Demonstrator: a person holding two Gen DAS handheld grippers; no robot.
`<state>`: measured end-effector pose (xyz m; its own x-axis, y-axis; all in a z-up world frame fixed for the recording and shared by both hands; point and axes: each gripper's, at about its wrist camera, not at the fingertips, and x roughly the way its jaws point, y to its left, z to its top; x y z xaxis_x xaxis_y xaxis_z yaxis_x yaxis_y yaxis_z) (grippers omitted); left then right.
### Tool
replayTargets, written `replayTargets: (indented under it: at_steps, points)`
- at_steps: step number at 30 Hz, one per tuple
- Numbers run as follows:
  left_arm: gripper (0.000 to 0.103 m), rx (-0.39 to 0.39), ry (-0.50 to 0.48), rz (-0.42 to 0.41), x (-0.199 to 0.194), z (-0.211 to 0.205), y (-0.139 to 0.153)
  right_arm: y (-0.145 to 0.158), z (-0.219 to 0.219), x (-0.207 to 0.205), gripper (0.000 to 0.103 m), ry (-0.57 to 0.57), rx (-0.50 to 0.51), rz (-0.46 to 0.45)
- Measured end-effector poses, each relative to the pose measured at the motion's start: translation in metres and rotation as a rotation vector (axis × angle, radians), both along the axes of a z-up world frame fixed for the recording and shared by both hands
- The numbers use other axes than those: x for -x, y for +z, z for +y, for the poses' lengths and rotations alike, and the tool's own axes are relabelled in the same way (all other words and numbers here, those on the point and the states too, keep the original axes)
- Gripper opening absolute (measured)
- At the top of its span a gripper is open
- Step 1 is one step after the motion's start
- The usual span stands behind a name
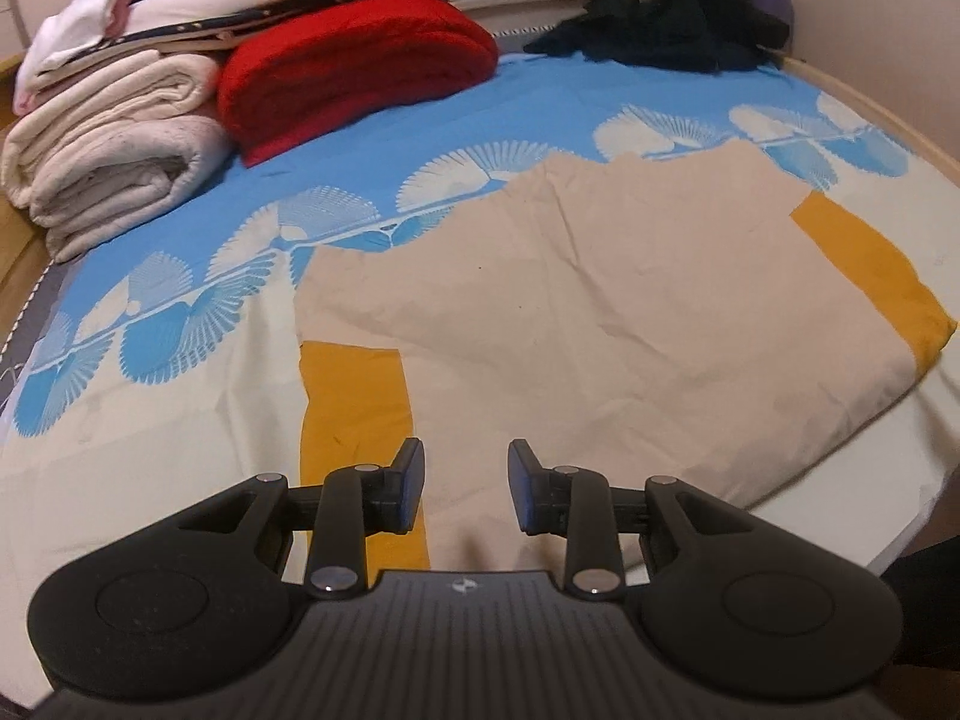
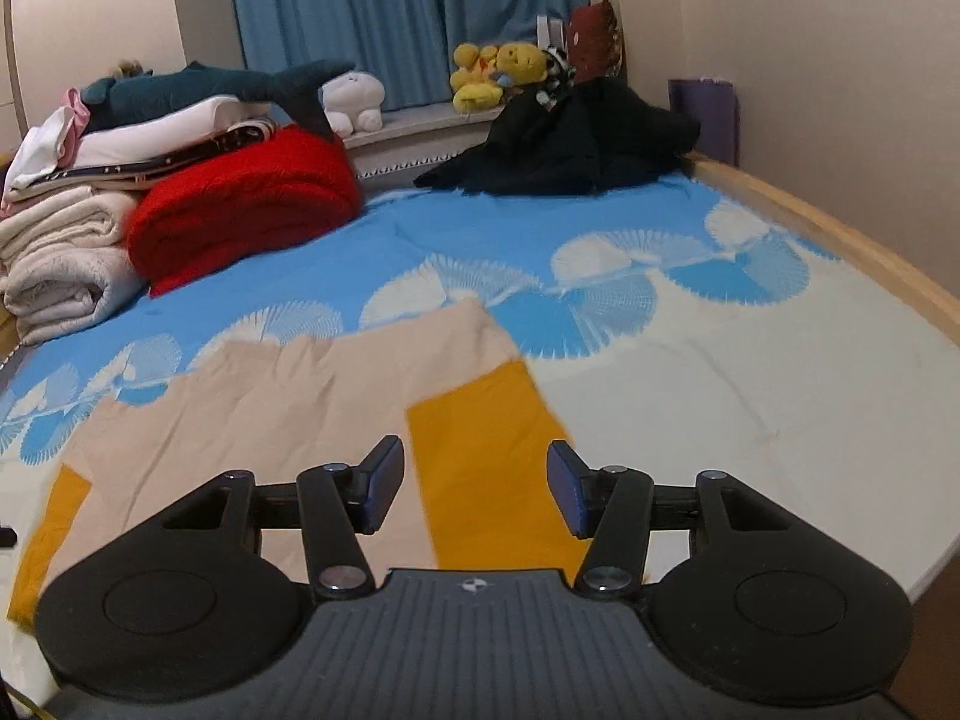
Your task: Fold large clothes
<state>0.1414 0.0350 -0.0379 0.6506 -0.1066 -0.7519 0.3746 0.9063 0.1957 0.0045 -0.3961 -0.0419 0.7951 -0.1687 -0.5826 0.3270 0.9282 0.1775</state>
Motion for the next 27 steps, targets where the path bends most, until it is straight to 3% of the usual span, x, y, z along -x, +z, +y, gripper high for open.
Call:
replayTargets:
  at_steps: [4,9,13,17,20,25,27]
  points:
    - [0.037,0.003,0.002,0.003,0.014,0.001,-0.005,-0.002,0.009,0.001,0.057,0.004,0.052,-0.003]
    - [0.037,-0.001,0.029,0.057,0.01,0.011,-0.041,-0.012,0.01,-0.004,0.057,0.0,0.058,0.049]
    - [0.037,0.049,0.092,0.214,-0.005,0.036,-0.077,-0.017,0.011,-0.009,0.057,0.012,0.08,0.068]
    - [0.038,0.097,0.124,0.328,-0.016,0.055,-0.095,-0.023,0.009,-0.014,0.057,0.017,0.09,0.078]
    - [0.054,0.151,0.149,0.403,-0.02,0.067,-0.105,-0.027,0.007,-0.016,0.057,0.011,0.084,0.086]
    - [0.076,0.267,0.212,0.429,-0.033,0.086,-0.106,-0.029,0.006,-0.017,0.057,0.017,0.082,0.084]
    - [0.076,0.349,0.265,0.454,-0.04,0.096,-0.105,-0.029,0.007,-0.017,0.057,0.023,0.084,0.084]
